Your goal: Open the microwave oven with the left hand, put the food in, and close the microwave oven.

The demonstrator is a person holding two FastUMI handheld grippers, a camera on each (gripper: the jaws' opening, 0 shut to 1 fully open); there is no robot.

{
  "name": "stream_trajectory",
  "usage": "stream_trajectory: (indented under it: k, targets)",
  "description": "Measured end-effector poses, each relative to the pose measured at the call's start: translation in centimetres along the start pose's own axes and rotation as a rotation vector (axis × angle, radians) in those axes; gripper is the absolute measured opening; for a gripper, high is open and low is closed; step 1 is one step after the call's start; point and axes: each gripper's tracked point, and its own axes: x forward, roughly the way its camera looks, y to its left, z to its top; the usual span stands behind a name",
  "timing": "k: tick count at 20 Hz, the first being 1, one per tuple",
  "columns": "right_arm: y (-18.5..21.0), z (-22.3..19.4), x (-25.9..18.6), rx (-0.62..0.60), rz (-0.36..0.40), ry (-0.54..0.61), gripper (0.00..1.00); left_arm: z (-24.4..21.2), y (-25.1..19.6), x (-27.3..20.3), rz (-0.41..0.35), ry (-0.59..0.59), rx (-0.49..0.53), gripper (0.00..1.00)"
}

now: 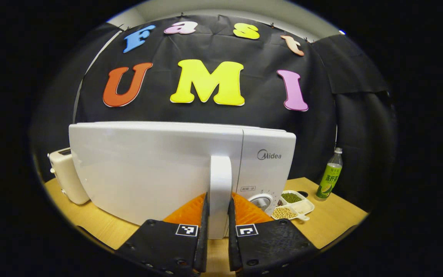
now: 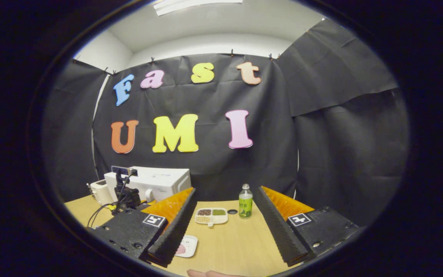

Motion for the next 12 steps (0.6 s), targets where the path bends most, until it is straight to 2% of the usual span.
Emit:
stream_trajectory:
  k: [1,2,4,5,6,7,10,12]
  targets:
    - [-0.2,0.0,0.2,0.000,-0.008,-0.003,1.00,-0.2,-0.2,0.3,-0.001,0.004,0.002,0.21]
    - [-0.5,0.0,0.3,0.000,-0.021,-0.009,1.00,0.0,-0.2,-0.1,-0.007,0.000,-0.007,0.11]
    - [-1.0,-0.3,0.4,0.002,-0.039,-0.012,1.00,-0.2,-0.4,-0.4,-0.027,0.016,-0.047,0.10]
    - [-1.0,-0.5,0.3,0.005,-0.042,-0.009,0.92,-0.1,-0.4,-0.2,-0.031,0.012,-0.059,0.10]
    - [-0.9,-0.6,0.4,0.003,-0.040,-0.004,1.00,-0.2,-0.4,-0.4,-0.022,0.011,-0.043,0.05]
    - [-0.9,-0.8,0.3,-0.002,-0.040,0.000,1.00,-0.2,-0.2,-0.5,-0.021,0.012,-0.023,0.00]
    - [-1.0,-0.7,-0.3,-0.025,-0.047,-0.006,1.00,-0.4,-0.2,-2.7,-0.036,0.007,-0.023,0.00]
    - [-1.0,-0.8,-0.8,-0.041,-0.057,-0.011,1.00,-0.6,0.1,-5.6,-0.077,-0.022,-0.015,0.00]
